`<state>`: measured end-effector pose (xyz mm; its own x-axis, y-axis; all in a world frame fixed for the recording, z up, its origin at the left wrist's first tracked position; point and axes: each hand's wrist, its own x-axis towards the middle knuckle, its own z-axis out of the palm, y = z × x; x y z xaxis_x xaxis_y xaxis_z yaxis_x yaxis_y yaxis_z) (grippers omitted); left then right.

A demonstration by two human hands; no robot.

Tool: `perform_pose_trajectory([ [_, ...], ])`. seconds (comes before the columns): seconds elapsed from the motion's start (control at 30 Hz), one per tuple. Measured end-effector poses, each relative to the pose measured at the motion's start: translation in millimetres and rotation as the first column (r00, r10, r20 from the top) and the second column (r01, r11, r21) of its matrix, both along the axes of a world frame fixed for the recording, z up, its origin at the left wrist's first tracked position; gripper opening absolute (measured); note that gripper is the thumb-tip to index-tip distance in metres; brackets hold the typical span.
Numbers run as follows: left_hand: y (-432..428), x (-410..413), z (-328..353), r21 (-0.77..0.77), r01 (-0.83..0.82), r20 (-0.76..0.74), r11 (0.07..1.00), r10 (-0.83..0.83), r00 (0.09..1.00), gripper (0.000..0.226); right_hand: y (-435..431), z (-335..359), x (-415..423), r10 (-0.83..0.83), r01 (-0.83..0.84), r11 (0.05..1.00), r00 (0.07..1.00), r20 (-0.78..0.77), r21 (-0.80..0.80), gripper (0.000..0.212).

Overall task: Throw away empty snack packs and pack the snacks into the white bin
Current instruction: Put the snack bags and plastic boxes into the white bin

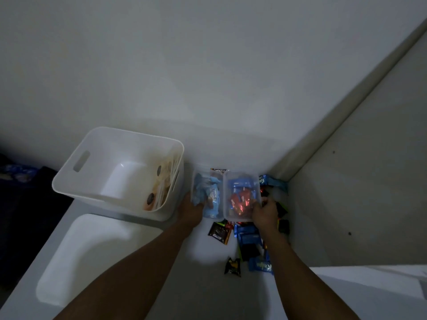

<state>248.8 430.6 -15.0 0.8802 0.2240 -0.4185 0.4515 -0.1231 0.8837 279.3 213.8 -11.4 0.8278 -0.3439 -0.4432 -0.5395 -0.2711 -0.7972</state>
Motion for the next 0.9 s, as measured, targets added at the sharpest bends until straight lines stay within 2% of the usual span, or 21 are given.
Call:
perform_pose_trajectory([
  [0.13, -1.8, -16.5, 15.7, 0.024, -0.020, 0.030, 1.000, 0.020, 0.999, 0.019, 0.7, 1.8, -20.5, -0.040, 0.041, 0.998, 0.998, 0.050, -0.036, 0.022],
  [0.3, 5.9, -38.4, 23.5, 0.008, -0.034, 0.051, 0.999, 0.034, 0.998, 0.022, 11.3, 6.7, -59.1, -0.137, 0.143, 0.985, 0.988, 0.072, -0.091, 0.021],
  [0.43, 21.8, -56.3, 25.2, 0.064, -0.021, 0.037, 0.998, 0.019, 0.999, 0.035, 23.1, 7.1, -97.8, -0.180, 0.196, 0.969, 0.977, 0.114, -0.148, 0.021],
  [0.57, 39.1, -82.5, 36.4, -0.013, 0.020, 0.080, 1.000, -0.019, 0.997, 0.032, 43.8, -0.3, -139.0, -0.083, 0.100, 0.970, 0.993, 0.085, -0.222, 0.013],
  [0.73, 72.8, -119.8, 37.7, -0.130, 0.089, 0.097, 0.988, -0.076, 0.992, 0.027, 89.2, -10.6, -186.4, -0.001, 0.000, 0.976, 1.000, -0.005, -0.219, 0.015],
  [0.9, 98.4, -158.6, 27.5, 0.029, 0.123, 0.057, 0.992, -0.124, 0.991, 0.030, 131.1, -14.4, -221.4, 0.037, -0.049, 0.989, 0.996, -0.083, -0.143, 0.021],
])
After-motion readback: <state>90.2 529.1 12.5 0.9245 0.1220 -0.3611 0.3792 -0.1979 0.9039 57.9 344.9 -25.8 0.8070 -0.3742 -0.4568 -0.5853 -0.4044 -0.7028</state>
